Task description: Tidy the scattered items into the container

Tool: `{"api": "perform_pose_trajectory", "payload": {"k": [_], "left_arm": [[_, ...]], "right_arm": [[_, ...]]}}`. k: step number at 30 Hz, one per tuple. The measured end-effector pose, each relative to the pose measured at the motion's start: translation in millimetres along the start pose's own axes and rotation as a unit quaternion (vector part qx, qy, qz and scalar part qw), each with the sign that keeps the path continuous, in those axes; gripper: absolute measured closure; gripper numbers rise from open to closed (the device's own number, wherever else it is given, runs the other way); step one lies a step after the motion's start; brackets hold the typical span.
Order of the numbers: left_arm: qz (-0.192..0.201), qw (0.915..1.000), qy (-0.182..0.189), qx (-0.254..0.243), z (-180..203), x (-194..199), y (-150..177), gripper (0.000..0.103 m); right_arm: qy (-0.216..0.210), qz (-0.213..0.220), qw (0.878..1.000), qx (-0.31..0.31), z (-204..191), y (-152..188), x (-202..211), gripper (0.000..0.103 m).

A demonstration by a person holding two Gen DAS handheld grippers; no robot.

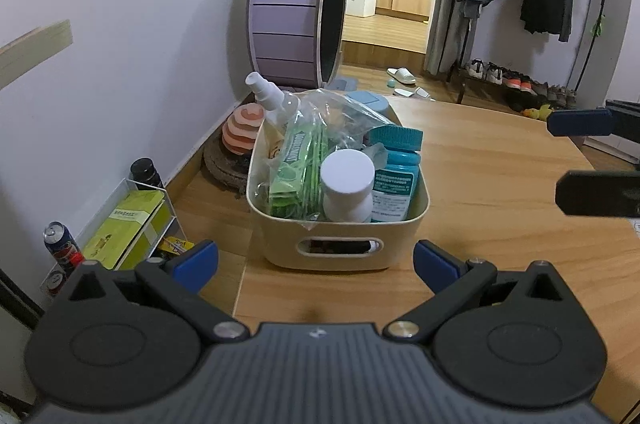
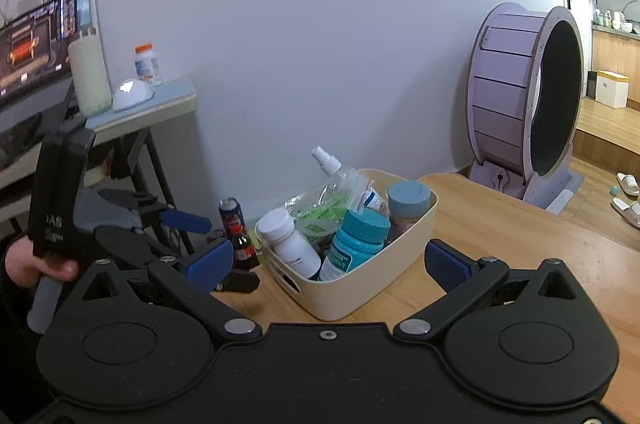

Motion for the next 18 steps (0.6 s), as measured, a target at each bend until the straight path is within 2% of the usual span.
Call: {"api": "perform_pose_trajectory", "payload": {"k": [18], "left_arm": [[-0.007,0.9999,-0.006,-0.004,1.0,-6.1,1.4,0.000]], "right_arm": [[-0.006,-0.023,0.999,0.024,-8.1,4.7,-0.8,0.000]]}}
Point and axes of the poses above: each gripper's, at about its wrist camera, not at the fingertips, and x roughly against the way its jaws point, z to its right, y to its underside, the point moved 5 cm from there along -x, roughly the way its jaws point, and after that the axes turned 10 degrees about y, right-handed, at the moved point
